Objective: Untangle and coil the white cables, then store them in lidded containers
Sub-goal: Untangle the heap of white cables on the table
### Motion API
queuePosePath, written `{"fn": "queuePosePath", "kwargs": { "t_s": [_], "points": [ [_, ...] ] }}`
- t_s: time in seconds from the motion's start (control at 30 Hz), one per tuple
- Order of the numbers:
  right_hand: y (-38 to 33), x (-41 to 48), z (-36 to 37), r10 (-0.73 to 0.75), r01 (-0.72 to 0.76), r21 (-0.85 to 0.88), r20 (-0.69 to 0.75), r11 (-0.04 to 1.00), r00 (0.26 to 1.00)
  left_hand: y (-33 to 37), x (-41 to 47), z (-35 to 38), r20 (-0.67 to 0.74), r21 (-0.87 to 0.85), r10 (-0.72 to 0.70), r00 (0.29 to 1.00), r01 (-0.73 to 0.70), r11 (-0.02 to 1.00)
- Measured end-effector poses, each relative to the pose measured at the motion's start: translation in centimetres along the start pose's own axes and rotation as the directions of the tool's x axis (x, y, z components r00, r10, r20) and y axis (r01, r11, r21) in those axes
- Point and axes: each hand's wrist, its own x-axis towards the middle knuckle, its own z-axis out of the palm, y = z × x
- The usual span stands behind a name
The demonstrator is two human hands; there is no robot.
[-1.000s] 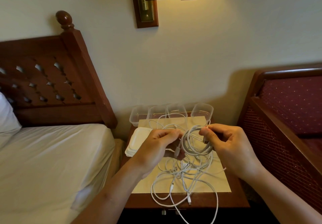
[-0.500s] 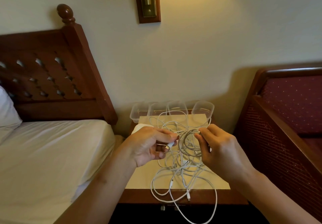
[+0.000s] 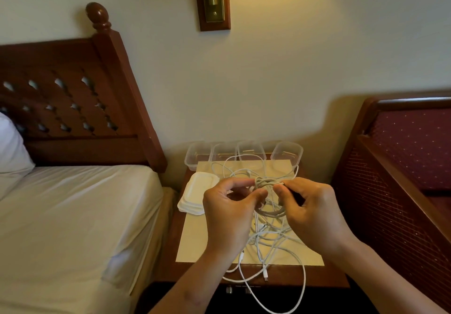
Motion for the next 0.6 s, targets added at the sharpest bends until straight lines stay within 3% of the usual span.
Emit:
{"fn": "queuePosePath", "kwargs": {
  "t_s": [0.1,0.3,0.43,0.6],
  "points": [
    [-0.5,0.0,-0.4,0.106,-0.107,0.117,0.011,0.987,0.994,-0.4,0.5,-0.4,0.014,0.108,0.087,0.996,-0.088,0.990],
    [-0.9,0.2,-1.2,0.213,-0.279,0.401,0.202,0.872,0.956,-0.6,1.1,-0.7,0.157,0.137,0.062,0.986,-0.084,0.987],
    [-0.8,0.2,-1.4,0.220,-0.346,0.509,0.291,0.789,0.931,-0.3,1.3,-0.9,0.432,-0.024,0.015,0.902,-0.006,1.000],
    [-0.2,0.1,-1.2,0.305,-0.423,0.570,0.295,0.704,0.906,-0.1,1.2,-1.7,0.550,-0.005,0.027,0.835,-0.029,1.000]
  ]
}}
